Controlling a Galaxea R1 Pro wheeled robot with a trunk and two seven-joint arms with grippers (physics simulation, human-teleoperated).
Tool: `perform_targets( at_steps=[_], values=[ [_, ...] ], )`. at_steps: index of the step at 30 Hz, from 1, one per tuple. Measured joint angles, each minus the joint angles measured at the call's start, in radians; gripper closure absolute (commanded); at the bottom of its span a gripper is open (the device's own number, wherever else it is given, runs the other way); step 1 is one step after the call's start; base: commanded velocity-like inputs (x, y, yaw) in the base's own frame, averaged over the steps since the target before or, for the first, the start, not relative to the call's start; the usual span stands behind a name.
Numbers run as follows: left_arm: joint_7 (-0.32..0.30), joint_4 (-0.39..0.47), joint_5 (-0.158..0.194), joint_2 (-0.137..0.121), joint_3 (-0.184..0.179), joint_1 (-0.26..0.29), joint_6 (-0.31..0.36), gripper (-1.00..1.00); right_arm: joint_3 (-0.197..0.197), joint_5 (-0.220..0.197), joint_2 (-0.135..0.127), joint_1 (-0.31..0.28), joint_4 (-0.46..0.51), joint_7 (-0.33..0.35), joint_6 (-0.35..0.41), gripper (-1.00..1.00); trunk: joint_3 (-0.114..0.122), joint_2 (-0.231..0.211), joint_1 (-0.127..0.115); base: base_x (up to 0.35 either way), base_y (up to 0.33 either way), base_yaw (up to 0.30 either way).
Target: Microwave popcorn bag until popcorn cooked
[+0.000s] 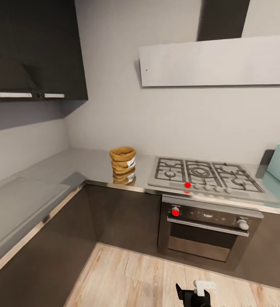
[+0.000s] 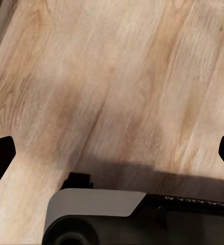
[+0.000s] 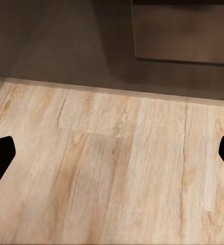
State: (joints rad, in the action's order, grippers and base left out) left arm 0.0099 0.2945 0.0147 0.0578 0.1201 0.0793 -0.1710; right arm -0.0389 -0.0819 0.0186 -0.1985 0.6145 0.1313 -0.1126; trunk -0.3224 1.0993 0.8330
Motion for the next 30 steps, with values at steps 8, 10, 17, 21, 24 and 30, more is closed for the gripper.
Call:
perform_targets(
  at_steps=[8,10,17,21,24,30],
  values=[
    [-0.001,0.000,0.000,0.000,-0.003,0.000,0.000,-1.00,0.000,0.000,0.000,0.000,0.000,0.000,0.000,-1.00,0.000,0.000,0.000,0.010,0.197,-0.299],
    [-0.001,0.000,0.000,0.000,-0.002,0.000,0.000,-1.00,0.000,-0.001,0.000,0.000,0.000,0.000,0.000,-1.00,0.000,0.000,0.000,-0.002,0.013,-0.154],
    [0.000,0.001,0.003,0.000,0.005,0.008,0.009,-1.00,0.002,0.005,-0.006,0.003,-0.047,-0.004,0.001,-1.00,0.019,-0.042,-0.023,0.000,0.002,-0.021],
    [-0.001,0.001,0.004,-0.002,0.036,0.012,0.014,-1.00,0.001,0.007,-0.037,0.002,-0.159,-0.014,0.001,-1.00,0.031,-0.070,-0.038,0.000,0.000,0.000],
    [-0.002,0.001,0.004,-0.001,0.065,0.012,0.014,-1.00,-0.001,0.007,-0.073,0.001,-0.193,-0.016,0.000,-1.00,0.041,-0.091,-0.049,0.000,0.066,0.000],
    [-0.004,0.001,0.003,-0.001,0.069,0.012,0.015,-1.00,0.004,0.008,-0.088,0.003,-0.204,-0.015,-0.020,-1.00,0.060,-0.133,-0.072,0.000,0.298,0.000]
  ],
)
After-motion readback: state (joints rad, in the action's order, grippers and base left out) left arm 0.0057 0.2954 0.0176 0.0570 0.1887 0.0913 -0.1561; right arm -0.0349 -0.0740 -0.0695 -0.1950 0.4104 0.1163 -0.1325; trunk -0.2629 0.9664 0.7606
